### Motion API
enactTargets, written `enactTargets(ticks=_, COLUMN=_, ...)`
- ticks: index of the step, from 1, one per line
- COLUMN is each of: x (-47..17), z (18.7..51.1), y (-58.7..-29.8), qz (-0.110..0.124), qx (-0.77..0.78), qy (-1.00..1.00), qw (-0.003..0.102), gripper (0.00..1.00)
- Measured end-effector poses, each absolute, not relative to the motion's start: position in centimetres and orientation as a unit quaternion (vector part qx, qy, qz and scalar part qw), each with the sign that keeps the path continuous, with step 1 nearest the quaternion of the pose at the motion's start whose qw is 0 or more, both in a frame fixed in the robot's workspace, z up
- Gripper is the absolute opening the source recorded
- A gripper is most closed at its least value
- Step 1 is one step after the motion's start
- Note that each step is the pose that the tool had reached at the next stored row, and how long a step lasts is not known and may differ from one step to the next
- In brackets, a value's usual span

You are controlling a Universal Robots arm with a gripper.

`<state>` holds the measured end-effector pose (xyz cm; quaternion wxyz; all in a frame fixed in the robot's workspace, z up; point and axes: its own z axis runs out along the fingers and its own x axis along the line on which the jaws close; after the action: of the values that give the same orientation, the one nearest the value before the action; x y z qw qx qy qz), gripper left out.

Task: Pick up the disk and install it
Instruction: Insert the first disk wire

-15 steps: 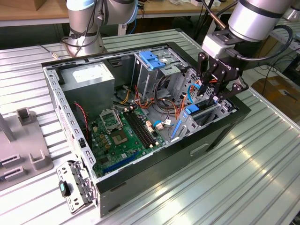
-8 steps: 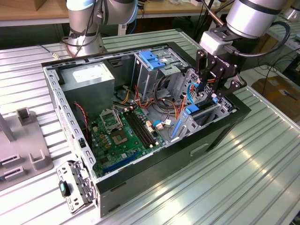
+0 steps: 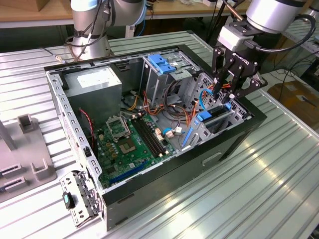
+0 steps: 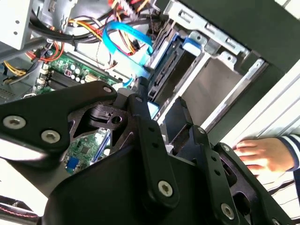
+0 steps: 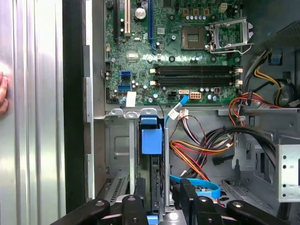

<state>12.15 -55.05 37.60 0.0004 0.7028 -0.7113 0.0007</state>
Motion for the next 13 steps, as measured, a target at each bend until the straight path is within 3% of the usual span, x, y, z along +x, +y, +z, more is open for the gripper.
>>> enactTargets(ticks=13, x=13.1, z=36.5, y=-54.0, qz=0.002, qx=0.703, qy=-0.711, qw=0.002, gripper=0.43)
